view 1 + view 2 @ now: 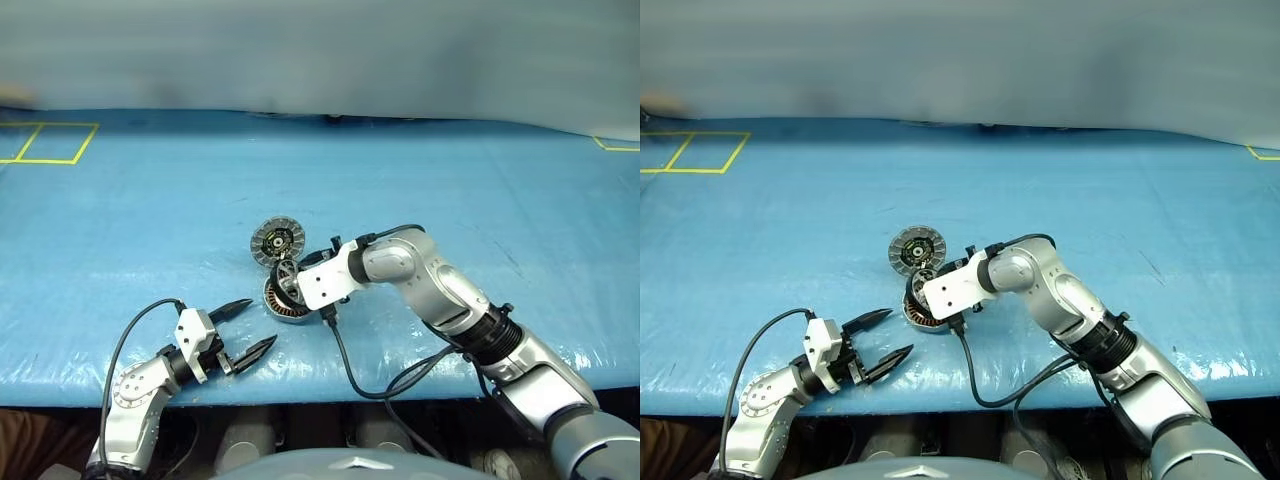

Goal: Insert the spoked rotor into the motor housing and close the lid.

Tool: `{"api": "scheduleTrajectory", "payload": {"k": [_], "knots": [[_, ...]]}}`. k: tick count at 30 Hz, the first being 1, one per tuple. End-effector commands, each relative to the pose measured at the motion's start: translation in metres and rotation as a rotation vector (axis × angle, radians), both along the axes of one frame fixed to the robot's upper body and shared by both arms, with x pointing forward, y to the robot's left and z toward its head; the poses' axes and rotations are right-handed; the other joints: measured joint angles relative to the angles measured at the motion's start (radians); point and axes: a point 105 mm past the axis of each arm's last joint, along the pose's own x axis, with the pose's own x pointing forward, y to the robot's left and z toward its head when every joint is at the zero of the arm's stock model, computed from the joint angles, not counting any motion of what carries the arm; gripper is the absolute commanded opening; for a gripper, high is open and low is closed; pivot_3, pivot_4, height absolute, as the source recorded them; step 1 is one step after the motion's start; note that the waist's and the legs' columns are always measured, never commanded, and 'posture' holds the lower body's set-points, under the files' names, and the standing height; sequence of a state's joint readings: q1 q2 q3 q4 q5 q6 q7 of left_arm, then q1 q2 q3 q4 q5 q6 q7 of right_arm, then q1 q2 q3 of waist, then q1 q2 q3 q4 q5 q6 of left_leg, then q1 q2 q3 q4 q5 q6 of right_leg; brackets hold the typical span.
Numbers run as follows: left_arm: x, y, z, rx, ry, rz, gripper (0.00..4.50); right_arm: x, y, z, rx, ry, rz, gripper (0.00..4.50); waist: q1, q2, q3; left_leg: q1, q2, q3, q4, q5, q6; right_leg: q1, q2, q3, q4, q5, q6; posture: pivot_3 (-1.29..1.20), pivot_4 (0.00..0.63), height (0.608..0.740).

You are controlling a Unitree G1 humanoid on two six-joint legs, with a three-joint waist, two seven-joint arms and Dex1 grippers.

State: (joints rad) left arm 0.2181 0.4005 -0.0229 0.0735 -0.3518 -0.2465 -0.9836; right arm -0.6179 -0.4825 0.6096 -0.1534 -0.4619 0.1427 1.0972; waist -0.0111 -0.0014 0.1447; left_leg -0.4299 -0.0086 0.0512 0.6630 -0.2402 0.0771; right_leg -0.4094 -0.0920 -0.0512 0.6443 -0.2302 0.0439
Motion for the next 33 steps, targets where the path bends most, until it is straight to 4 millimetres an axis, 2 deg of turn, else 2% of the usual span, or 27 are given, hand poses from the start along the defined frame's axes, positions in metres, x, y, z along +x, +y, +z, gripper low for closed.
{"api": "scheduleTrajectory", "payload": {"k": [1,20,25,30,33], "knots": [[0.0,-0.003,0.0,0.009,-0.005,-0.019,4.5,-0.005,0.001,0.008,0.023,-0.002,0.015,2.07,0.0,0.0,0.0,0.0,0.0,0.0,0.0,0.0,0.0,0.0,0.0,0.0,0.0,0.0,0.0,0.0,0.15,0.74],[0.0,-0.003,-0.001,0.008,0.002,-0.028,4.5,-0.019,0.006,0.03,0.151,0.054,0.044,2.07,0.0,0.0,0.0,0.0,0.0,0.0,0.0,-0.001,-0.001,0.0,0.0,0.0,0.0,0.0,0.0,0.0,0.15,0.74],[0.001,-0.004,-0.001,0.008,0.003,-0.034,4.5,-0.029,0.011,0.042,0.311,0.193,0.03,2.07,0.0,0.0,0.0,0.0,0.0,0.0,0.0,-0.001,-0.001,0.0,0.0,-0.001,0.0,0.0,0.0,0.0,0.15,0.74],[0.001,-0.004,-0.001,0.007,0.002,-0.037,4.5,-0.025,0.008,0.046,0.455,0.335,-0.056,2.07,0.0,0.0,0.0,0.0,0.0,-0.001,0.0,-0.001,-0.002,0.0,-0.001,-0.001,0.0,0.0,0.0,0.0,0.15,0.74],[0.001,-0.005,-0.001,0.003,0.003,-0.039,4.5,-0.025,0.006,0.054,0.598,0.468,-0.092,2.07,0.0,0.0,0.0,0.0,0.0,-0.001,0.0,-0.002,-0.002,0.0,-0.002,-0.001,0.0,0.0,0.0,0.0,0.15,0.74]]}}
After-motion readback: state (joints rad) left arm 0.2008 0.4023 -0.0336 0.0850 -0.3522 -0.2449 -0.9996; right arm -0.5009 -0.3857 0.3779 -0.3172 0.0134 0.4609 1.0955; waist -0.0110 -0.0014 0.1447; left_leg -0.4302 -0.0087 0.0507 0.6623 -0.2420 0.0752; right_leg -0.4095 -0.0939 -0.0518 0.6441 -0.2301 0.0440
